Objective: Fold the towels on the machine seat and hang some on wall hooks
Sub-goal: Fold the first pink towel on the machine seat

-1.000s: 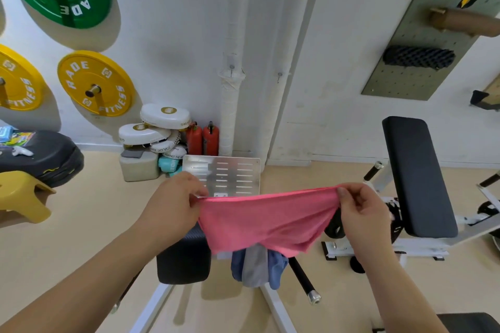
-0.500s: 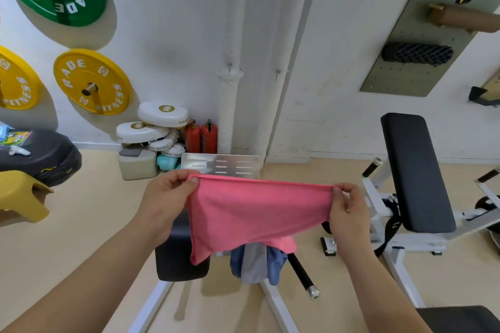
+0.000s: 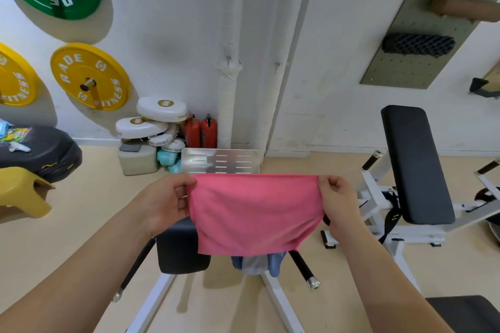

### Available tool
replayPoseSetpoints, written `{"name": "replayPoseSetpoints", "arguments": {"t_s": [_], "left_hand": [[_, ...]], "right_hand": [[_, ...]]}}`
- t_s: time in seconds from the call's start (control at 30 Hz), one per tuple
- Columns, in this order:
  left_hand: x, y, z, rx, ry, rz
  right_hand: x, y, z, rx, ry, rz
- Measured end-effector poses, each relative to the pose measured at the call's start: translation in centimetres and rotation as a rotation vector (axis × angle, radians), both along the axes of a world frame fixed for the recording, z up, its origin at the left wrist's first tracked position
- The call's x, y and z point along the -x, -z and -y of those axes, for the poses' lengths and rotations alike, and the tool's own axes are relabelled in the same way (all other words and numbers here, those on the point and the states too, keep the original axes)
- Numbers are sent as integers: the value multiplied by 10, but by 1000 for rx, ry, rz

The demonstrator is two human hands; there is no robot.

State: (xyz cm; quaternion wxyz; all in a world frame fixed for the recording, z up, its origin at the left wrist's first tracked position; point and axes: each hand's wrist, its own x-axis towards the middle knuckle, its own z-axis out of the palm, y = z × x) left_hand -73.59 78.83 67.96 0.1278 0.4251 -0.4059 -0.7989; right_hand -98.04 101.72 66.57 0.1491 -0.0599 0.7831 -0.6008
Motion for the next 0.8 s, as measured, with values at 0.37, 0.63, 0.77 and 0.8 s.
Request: {"name": "replayPoseSetpoints", "arguments": {"t_s": [0.37,0.63,0.77,0.8], "left_hand": [[-8,4,-7,148,165,34],[-16,14,-11,57,228,30],[-22,19,-15,-58,192,123],[-21,22,-17,-56,144,151]], "right_hand": [[1,21,-21,-32,91,47],[-3,30,-28,-34,102,91],[-11,22,-27,33,76,129],[-14,20,-25,49,67,136]]}}
